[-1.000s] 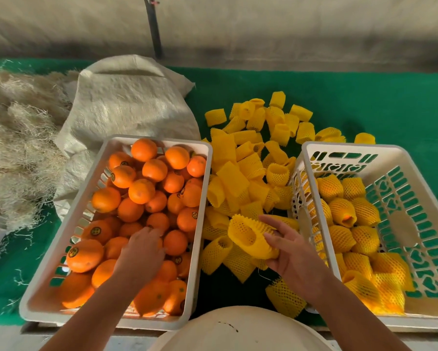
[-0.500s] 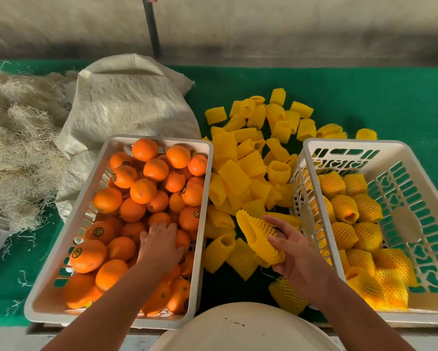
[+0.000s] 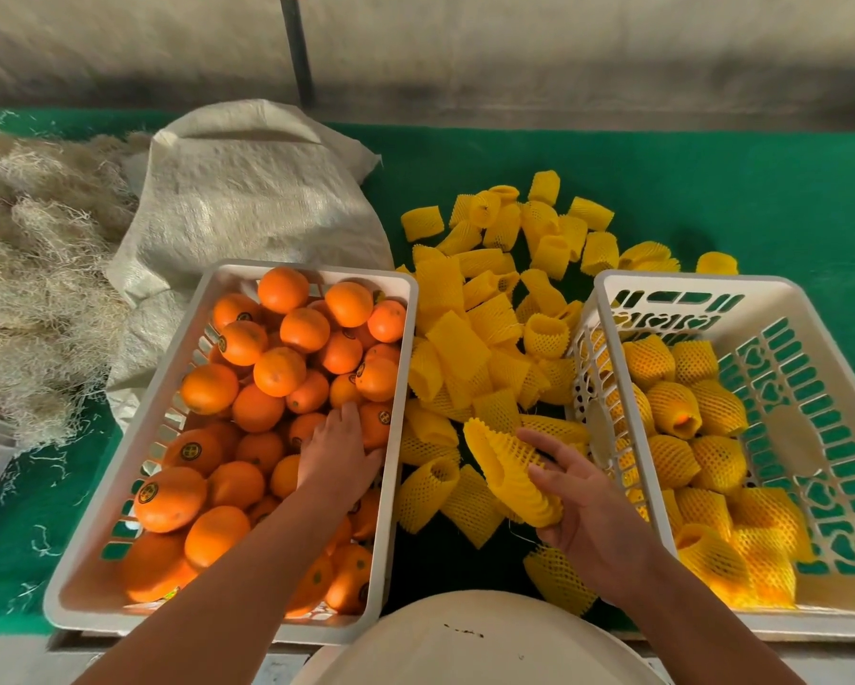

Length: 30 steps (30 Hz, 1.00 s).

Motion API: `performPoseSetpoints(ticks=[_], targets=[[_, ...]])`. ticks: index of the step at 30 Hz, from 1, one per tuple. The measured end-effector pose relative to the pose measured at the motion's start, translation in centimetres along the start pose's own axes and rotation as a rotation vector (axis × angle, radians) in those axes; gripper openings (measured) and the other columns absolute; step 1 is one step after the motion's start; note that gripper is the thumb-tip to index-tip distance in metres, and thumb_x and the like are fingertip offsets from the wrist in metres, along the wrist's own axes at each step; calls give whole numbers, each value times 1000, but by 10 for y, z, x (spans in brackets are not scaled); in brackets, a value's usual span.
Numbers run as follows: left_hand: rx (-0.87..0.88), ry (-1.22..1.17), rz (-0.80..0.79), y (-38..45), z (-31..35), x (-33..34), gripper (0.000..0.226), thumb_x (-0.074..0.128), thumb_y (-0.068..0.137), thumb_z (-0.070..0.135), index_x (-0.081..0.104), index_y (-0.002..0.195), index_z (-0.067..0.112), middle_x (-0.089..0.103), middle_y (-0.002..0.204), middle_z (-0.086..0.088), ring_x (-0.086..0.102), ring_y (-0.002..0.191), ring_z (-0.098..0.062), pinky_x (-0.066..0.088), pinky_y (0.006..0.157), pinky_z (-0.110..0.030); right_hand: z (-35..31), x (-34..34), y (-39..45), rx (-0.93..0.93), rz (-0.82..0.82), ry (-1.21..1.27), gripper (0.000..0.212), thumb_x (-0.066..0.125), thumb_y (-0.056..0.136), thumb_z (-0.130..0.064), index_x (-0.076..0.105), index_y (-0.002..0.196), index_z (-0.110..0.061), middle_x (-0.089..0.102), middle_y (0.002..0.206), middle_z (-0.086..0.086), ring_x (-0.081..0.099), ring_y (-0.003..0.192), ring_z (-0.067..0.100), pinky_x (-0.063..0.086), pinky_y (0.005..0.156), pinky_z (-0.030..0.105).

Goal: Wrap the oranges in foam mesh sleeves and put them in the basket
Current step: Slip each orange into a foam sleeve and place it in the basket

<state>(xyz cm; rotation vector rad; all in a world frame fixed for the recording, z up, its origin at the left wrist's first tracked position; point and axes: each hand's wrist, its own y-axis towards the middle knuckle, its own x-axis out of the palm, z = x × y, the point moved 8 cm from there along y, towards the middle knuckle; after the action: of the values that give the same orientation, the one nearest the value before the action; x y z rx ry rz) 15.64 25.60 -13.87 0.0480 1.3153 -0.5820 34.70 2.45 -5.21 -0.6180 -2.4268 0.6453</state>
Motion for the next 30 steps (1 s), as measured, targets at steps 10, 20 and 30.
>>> performPoseSetpoints(ticks=[10, 20, 30], targets=[[-25, -358, 133, -14, -28, -21, 75, 82, 72, 65, 45, 131, 39, 62, 111, 11, 64, 95, -14, 61, 72, -36, -4, -7, 2, 1, 21, 34, 41, 65, 89, -34, 71, 129, -31, 71, 126, 7, 68, 83, 23, 47, 47, 26], [-34, -1512, -148, -82, 24, -77, 60, 71, 87, 56, 57, 137, 26, 70, 128, -10, 72, 111, -38, 56, 93, -50, -10, -4, 7, -20, -21, 46, 41, 54, 97, -41, 66, 136, -32, 64, 137, 13, 66, 86, 26, 44, 49, 27], [162, -1587, -265, -120, 117, -88, 51, 65, 91, 58, 52, 139, 48, 65, 135, 6, 69, 118, -35, 63, 70, -42, -18, 15, 1, -49, -120, 87, 43, 60, 96, -39, 65, 137, -28, 64, 136, 13, 69, 85, 21, 47, 45, 26]])
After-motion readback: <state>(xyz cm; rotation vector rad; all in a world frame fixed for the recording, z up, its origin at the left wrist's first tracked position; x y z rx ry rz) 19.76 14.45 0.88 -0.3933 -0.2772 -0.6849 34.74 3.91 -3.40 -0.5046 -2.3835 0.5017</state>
